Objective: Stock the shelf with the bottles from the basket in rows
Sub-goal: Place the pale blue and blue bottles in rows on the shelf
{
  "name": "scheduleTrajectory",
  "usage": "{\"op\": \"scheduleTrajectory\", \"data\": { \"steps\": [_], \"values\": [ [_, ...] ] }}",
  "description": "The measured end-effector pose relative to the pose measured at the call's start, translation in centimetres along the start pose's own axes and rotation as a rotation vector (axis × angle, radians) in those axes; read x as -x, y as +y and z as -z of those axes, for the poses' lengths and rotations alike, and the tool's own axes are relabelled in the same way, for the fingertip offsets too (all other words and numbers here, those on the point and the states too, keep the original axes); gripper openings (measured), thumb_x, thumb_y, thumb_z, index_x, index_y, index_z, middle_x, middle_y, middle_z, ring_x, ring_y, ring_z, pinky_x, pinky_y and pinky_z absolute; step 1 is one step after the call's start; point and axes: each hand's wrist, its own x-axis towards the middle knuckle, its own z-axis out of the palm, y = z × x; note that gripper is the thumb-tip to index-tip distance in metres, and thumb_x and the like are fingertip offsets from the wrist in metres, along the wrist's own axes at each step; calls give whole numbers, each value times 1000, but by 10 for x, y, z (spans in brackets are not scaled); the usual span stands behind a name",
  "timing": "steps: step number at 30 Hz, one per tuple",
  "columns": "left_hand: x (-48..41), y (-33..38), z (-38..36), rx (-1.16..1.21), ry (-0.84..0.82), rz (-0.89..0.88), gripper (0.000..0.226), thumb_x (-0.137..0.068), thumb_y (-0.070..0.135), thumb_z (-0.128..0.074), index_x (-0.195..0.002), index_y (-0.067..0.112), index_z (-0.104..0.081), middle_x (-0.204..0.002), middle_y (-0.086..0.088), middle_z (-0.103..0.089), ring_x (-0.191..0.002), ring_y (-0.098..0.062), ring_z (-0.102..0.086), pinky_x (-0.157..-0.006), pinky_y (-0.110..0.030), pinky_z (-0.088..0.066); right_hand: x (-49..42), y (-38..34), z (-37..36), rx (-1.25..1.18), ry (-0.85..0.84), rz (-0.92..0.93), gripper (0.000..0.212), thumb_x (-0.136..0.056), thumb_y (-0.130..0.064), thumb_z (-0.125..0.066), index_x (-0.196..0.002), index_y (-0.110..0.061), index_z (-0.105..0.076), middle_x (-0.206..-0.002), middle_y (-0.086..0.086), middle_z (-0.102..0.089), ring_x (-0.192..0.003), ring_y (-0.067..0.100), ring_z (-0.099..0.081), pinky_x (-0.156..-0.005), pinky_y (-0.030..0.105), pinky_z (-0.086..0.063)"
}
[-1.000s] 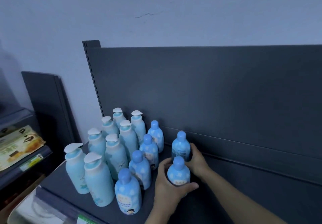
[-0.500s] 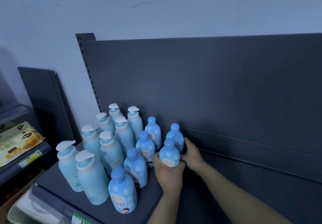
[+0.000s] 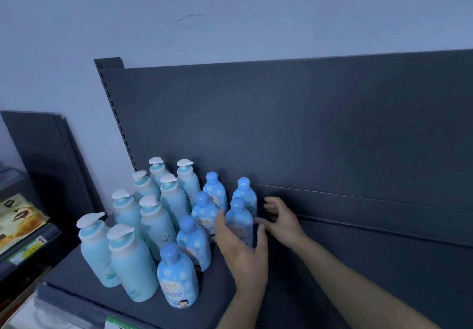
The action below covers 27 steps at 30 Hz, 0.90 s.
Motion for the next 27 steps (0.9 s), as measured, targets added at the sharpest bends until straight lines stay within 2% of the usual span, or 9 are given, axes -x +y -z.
{"op": "scheduleTrajectory", "data": {
  "steps": [1, 3, 5, 7, 9, 13, 27],
  "values": [
    [-2, 10, 6, -11, 12, -140, 72, -79, 28, -69, -139, 18, -30, -142, 8, -31, -135, -6, -30, -111, -26, -26, 8, -11, 6, 37, 68, 43, 56, -77, -17, -74, -126, -11, -48, -118, 4, -57, -111, 13, -53, -94, 21, -38],
    [-18, 31, 15, -77, -1, -336, 59, -88, 38, -49, -140, 14, -32, -146, 4, -33, -139, -16, -29, -114, -32, -24, 26, -38, 21, 198, 237, 192, 49, -85, -24, -65, -129, -10, -47, -127, 5, -56, -121, 17, -50, -98, 21, -36],
    [-40, 53, 20, -344, -27, -475, 59, -91, 42, -37, -141, 11, -36, -149, -10, -34, -140, -30, -26, -113, -48, -22, 49, -68, 35, 531, 356, 310, 54, -95, -37, -46, -142, -13, -33, -146, 5, -38, -139, 20, -28, -112, 28, -19],
    [-53, 76, 23, -583, -76, -602, 62, -91, 44, -34, -143, 11, -35, -152, -16, -29, -141, -35, -21, -111, -55, -12, 73, -97, 48, 862, 493, 385, 60, -96, -46, -27, -148, -18, -16, -157, 5, -13, -146, 21, -1, -116, 36, 5],
    [-50, 94, 26, -642, -134, -710, 63, -92, 45, -35, -146, 13, -30, -154, -16, -23, -142, -33, -15, -111, -55, -3, 96, -119, 60, 1042, 629, 427, 62, -95, -48, -23, -148, -18, -16, -157, 9, -11, -145, 26, 0, -114, 41, 9],
    [-21, 127, 33, -597, -173, -823, 63, -94, 45, -32, -148, 13, -24, -156, -15, -16, -143, -32, -9, -112, -54, 2, 142, -139, 86, 1165, 772, 351, 60, -95, -46, -27, -147, -14, -24, -154, 13, -21, -143, 31, -13, -113, 46, 2],
    [148, 202, 0, -260, -455, -967, 63, -96, 45, -31, -149, 14, -18, -156, -18, -12, -143, -33, -3, -111, -57, 3, 315, -105, 183, 1276, 1040, -11, 60, -95, -46, -26, -147, -17, -21, -156, 10, -17, -145, 27, -7, -114, 46, 3]
  ]
}}
